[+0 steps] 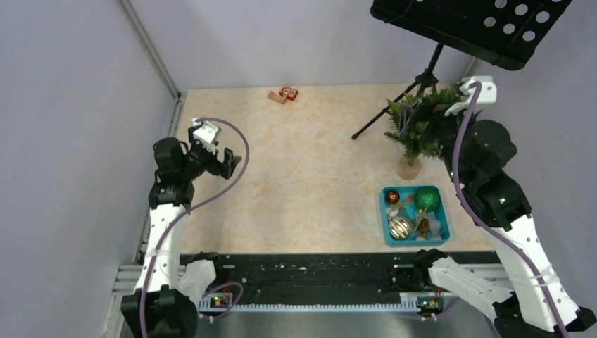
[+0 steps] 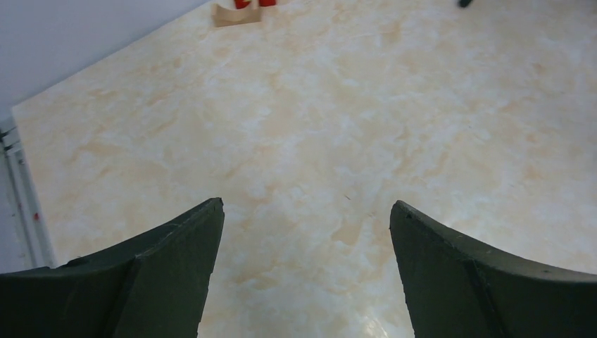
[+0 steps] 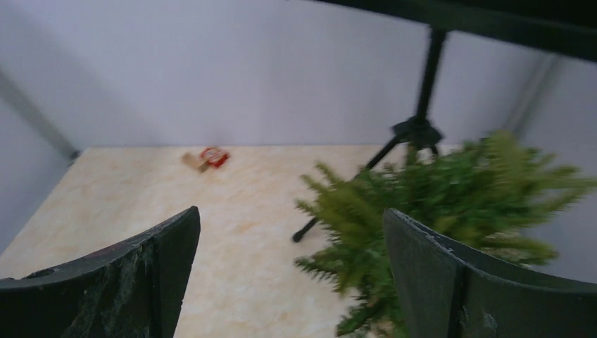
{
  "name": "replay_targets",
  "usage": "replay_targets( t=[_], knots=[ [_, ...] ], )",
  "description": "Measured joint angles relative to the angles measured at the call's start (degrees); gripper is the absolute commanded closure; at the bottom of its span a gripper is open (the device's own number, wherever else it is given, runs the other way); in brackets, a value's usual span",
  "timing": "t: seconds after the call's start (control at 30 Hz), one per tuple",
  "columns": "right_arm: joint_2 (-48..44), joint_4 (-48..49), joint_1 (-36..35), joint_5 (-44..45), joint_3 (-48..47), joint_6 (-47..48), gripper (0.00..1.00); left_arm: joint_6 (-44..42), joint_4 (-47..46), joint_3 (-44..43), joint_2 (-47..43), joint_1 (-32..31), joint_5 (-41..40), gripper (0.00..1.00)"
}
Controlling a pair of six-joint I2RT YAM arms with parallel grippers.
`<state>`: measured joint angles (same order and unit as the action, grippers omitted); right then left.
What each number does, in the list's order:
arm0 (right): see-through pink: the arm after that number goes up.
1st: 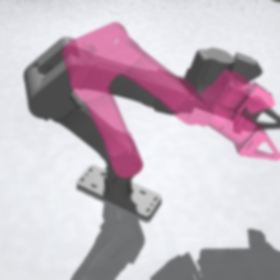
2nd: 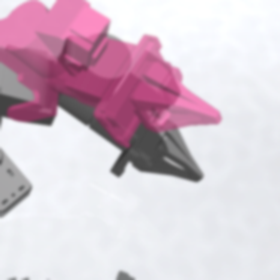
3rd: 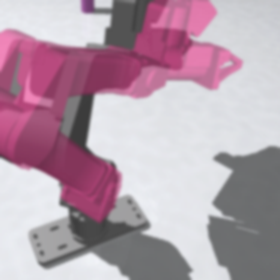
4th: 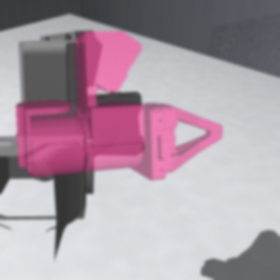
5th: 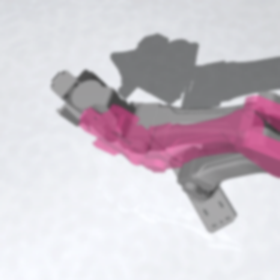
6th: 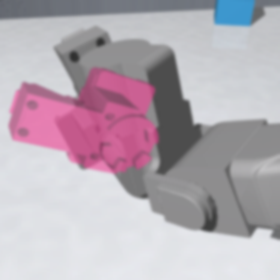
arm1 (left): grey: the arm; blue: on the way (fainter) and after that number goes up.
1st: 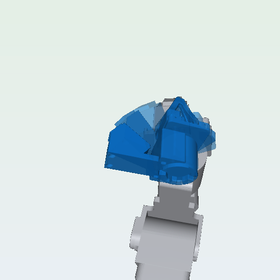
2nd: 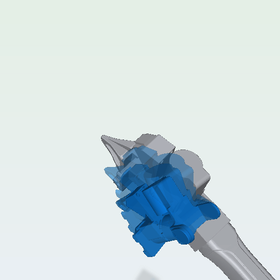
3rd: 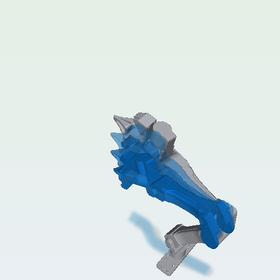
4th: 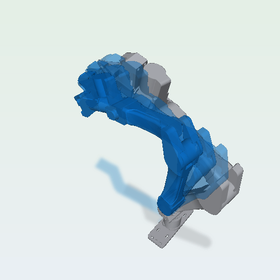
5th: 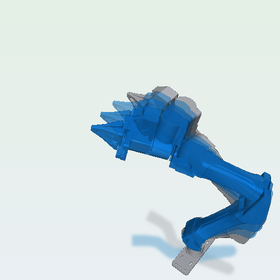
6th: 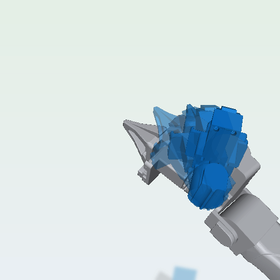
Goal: Decorate the small christmas tree
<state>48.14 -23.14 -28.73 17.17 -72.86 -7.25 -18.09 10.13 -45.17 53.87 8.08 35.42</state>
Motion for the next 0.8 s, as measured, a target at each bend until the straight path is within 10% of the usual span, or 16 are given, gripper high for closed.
replay_targets(
  t=[0.47, 0.8],
  knots=[
    [14.9, -0.2, 20.7, 9.4, -8.2, 3.0, 0.06, -4.2, 22.7, -6.4, -8.4, 0.0, 9.8, 0.06],
    [16.5, 11.3, 23.4, 9.4, -2.8, 6.4, 1.0, -4.5, 26.3, -7.6, -8.5, 0.0, 11.6, 0.06]
  ],
)
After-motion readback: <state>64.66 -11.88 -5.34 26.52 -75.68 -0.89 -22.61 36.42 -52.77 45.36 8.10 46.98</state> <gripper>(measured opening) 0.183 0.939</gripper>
